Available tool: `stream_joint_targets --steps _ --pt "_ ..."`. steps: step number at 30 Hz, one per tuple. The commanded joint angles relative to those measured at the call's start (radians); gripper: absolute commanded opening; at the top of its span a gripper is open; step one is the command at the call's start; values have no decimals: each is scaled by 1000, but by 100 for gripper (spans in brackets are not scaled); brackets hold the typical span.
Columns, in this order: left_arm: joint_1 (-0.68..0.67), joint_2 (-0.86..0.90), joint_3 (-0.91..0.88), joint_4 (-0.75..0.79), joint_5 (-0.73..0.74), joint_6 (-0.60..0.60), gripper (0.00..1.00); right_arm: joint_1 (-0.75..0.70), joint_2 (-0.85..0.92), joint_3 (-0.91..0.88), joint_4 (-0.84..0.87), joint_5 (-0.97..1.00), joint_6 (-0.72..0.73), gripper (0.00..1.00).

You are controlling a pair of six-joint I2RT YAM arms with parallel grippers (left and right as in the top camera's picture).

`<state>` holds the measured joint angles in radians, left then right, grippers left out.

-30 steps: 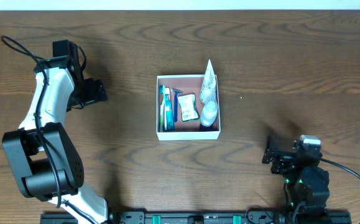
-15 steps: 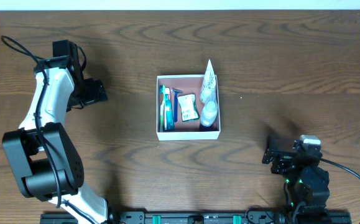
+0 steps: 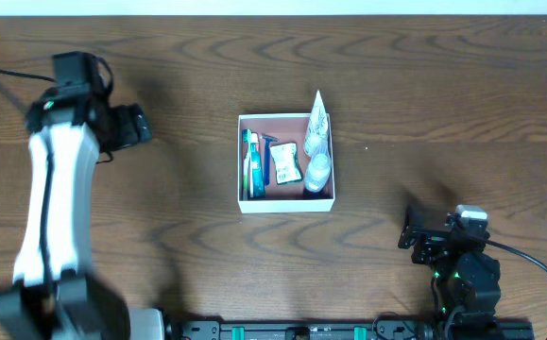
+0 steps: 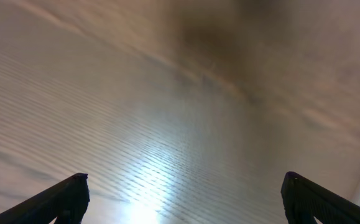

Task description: Pack container

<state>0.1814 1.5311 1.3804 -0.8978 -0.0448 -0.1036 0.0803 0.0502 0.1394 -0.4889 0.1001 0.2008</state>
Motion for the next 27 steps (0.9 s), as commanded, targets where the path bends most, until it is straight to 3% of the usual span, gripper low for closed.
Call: stream_joint_targets --steps 1,9,16,27 --pt "3 -184 5 -32 -39 40 98 -10 -6 -3 0 -7 8 99" --pt "3 -536 4 -106 -53 106 98 -10 -6 -3 1 -7 8 99" --pt "3 -650 -53 -188 -40 121 98 -10 -6 -3 0 -7 8 99" --pt "1 -966 -642 282 64 117 98 -10 -6 -3 0 -7 8 99"
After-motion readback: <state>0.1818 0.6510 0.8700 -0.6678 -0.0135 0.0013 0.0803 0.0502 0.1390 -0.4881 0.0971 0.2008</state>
